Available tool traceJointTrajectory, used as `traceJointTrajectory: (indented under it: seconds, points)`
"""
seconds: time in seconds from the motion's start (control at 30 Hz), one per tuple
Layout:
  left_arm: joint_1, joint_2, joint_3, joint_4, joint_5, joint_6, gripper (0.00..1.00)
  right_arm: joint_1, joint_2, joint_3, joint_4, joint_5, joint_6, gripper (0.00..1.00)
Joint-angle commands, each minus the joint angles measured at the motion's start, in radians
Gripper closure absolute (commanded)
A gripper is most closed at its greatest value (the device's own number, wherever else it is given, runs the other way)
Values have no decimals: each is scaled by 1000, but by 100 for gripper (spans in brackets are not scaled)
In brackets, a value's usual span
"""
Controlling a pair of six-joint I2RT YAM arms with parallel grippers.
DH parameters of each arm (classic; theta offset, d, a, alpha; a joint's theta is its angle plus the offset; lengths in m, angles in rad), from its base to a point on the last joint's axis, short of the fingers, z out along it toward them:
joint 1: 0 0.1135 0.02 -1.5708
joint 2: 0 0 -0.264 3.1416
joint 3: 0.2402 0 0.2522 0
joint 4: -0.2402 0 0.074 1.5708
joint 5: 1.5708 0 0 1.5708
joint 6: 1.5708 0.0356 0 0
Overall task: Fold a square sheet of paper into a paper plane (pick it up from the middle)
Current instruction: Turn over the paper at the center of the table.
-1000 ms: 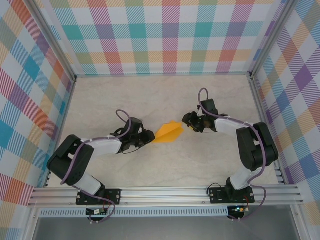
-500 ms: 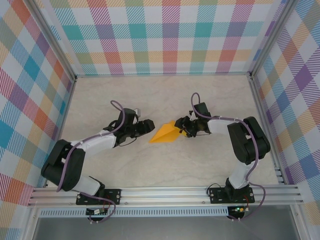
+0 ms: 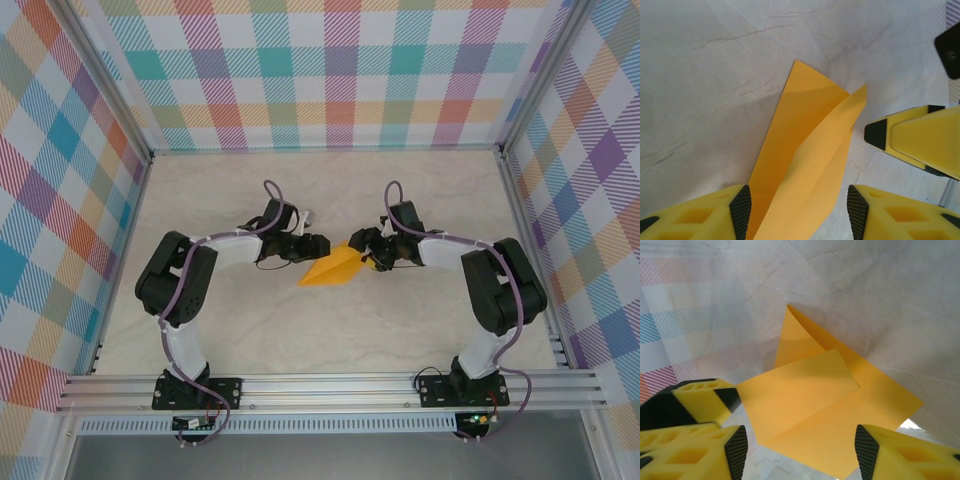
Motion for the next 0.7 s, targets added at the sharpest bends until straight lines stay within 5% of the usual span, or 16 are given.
traceJointTrajectory:
  seconds: [0.0, 0.4, 0.57, 0.67]
  points:
    - [14, 43, 60, -46, 94, 71, 53, 3, -61, -20, -26, 35, -19, 35]
    - [14, 58, 93, -78, 141, 124, 93, 3, -129, -30, -78, 84, -25, 33]
    - [14, -60, 77, -147, 25, 156, 98, 3, -161, -23, -113, 114, -32, 33]
    - [14, -172, 72, -253, -143, 164, 99, 3, -190, -18, -146, 151, -42, 33]
